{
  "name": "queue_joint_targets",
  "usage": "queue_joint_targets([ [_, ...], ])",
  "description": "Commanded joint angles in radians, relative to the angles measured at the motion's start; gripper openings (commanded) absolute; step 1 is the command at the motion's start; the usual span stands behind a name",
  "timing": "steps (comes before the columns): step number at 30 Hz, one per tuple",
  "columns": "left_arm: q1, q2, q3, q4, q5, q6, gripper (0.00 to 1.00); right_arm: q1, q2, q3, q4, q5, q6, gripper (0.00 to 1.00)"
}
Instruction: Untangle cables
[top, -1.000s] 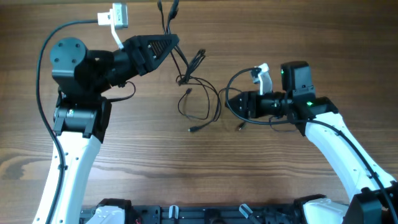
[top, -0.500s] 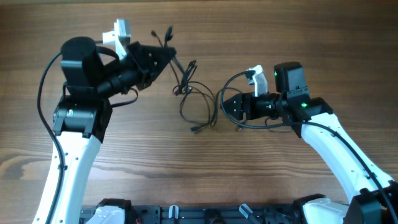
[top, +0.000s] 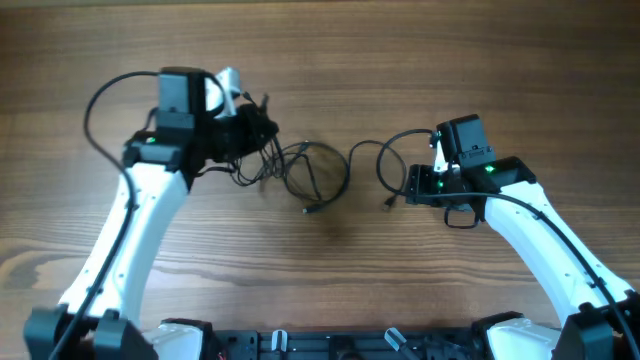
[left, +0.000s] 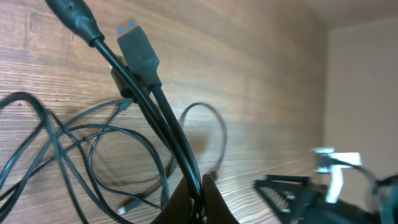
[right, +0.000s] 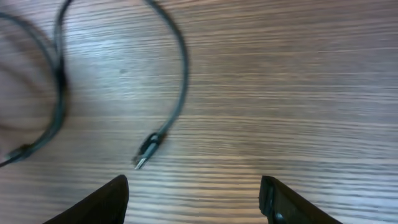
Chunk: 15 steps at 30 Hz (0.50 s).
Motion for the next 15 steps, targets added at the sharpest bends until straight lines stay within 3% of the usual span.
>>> queue_joint_targets([
  [1,-0.098,0.078,0.007,0.012,-0.176,0.056,0.04,0.000,0.007,-0.002,-0.014,0.086,0.029,0.69],
  [9,-0.218,0.149,0.007,0.240,-0.401,0.052,0.04,0.000,0.007,-0.002,-0.028,0.083,0.029,0.70],
  [12,-0.224,0.149,0.007,0.336,-0.506,0.052,0.17,0.000,0.007,-0.002,-0.030,0.075,0.029,0.70],
  [14,-0.220,0.150,0.007,0.370,-0.553,0.052,0.49,0.000,0.007,-0.002,-0.030,0.064,0.029,0.70],
  [15,-0.216,0.150,0.007,0.372,-0.558,0.053,0.80,0.000,0.007,-0.002,-0.030,0.064,0.029,0.70],
])
